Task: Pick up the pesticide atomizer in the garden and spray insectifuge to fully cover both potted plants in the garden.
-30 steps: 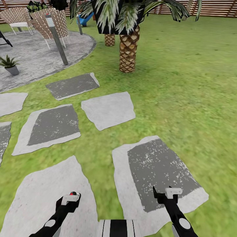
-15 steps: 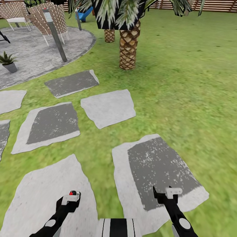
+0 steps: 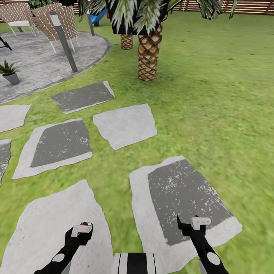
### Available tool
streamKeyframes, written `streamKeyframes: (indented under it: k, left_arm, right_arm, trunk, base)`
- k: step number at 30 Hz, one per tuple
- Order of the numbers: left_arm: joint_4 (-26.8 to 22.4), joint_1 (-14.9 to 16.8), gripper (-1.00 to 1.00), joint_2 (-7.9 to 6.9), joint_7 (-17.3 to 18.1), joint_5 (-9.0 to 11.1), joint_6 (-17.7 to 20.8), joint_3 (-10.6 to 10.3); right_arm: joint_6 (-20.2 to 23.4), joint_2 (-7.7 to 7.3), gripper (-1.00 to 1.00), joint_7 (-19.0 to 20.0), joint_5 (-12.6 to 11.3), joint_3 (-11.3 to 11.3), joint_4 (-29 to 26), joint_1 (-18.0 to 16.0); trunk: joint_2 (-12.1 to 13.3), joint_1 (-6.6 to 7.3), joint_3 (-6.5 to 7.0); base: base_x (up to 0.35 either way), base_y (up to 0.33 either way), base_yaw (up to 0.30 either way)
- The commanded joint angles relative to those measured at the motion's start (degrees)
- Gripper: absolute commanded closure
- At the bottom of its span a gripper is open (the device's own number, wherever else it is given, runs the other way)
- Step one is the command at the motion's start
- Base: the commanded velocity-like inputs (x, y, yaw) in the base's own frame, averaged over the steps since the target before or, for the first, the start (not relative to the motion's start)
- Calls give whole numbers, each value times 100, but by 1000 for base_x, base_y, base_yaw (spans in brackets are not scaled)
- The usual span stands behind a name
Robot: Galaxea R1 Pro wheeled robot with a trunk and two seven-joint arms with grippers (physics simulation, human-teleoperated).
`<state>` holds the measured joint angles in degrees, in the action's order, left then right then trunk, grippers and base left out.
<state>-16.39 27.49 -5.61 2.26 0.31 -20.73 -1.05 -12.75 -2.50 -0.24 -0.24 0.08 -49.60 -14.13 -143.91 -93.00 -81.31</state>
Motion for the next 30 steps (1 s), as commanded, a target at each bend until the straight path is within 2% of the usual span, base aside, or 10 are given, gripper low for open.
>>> streamKeyframes:
  k: [1, 30]
  left_arm:
    - [5, 2, -100, -2, 11, 4, -18, -9]
    - [6, 2, -100, -2, 35, 4, -27, -9]
  right_arm:
    - [-17, -1, -100, -2, -3, 1, 3, -2]
    - [-17, 0, -100, -2, -3, 1, 3, -2]
  trunk:
    - [-1, 1, 3]
    - [-1, 1, 103]
  base:
    - [0, 0, -11]
    - [0, 0, -11]
